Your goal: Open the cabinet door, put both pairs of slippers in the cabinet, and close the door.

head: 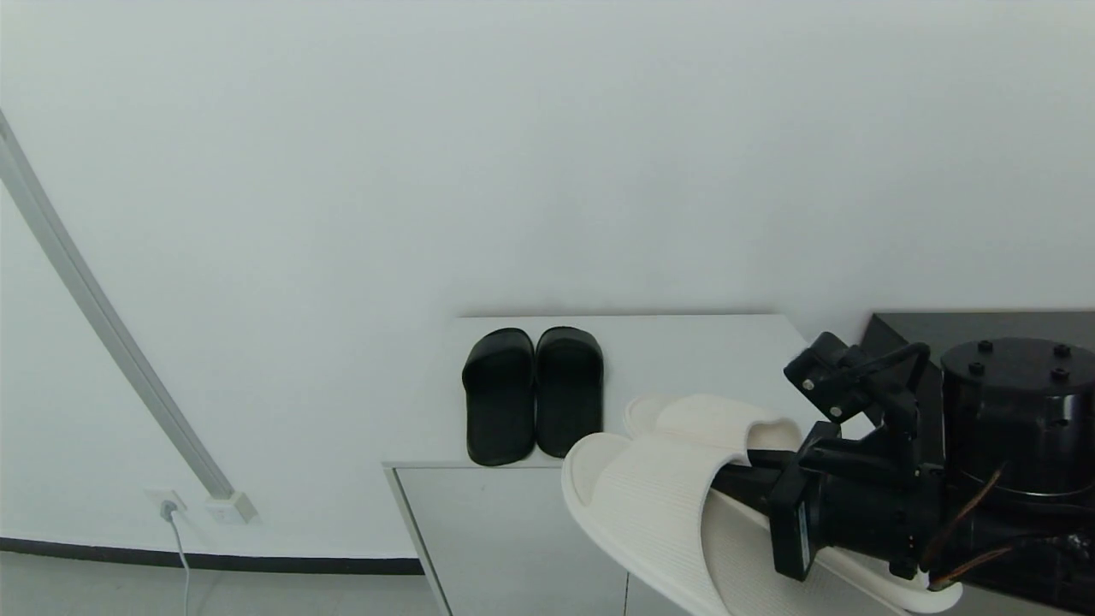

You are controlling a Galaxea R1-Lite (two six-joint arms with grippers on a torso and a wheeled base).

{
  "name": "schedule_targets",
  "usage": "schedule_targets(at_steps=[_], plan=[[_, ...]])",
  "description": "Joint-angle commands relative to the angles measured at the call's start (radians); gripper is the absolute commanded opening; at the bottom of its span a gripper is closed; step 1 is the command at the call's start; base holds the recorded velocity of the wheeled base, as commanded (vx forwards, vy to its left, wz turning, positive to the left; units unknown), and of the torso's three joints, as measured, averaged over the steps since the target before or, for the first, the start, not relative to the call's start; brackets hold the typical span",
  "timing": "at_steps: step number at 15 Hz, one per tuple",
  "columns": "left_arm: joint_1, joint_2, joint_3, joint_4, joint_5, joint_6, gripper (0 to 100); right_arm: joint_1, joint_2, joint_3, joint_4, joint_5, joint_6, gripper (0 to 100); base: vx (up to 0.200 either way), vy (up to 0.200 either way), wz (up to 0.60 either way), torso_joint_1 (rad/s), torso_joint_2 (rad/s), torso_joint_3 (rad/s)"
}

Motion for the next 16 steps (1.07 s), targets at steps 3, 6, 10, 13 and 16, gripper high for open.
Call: schedule_targets(at_steps=[3, 6, 10, 13, 16], plan=[[0.000, 0.000, 0.000, 0.000, 0.000, 0.000, 0, -0.001, 0.009, 0.004, -0.001, 0.000, 0.000, 0, -0.067, 0.000, 0.00, -0.001, 0.00, 0.001], [0.000, 0.000, 0.000, 0.000, 0.000, 0.000, 0, 0.001, 0.009, 0.006, -0.001, 0.000, 0.000, 0, 0.000, 0.000, 0.00, 0.000, 0.00, 0.000], [0.000, 0.000, 0.000, 0.000, 0.000, 0.000, 0, 0.001, 0.016, 0.009, -0.001, 0.000, 0.000, 0, 0.000, 0.000, 0.00, 0.000, 0.00, 0.000], [0.000, 0.000, 0.000, 0.000, 0.000, 0.000, 0, 0.001, 0.019, 0.021, -0.004, 0.002, -0.011, 0, 0.000, 0.000, 0.00, 0.000, 0.00, 0.000], [0.000, 0.000, 0.000, 0.000, 0.002, 0.000, 0, 0.001, 0.017, 0.027, -0.003, 0.002, -0.020, 0, 0.000, 0.000, 0.00, -0.110, 0.27, 0.149]])
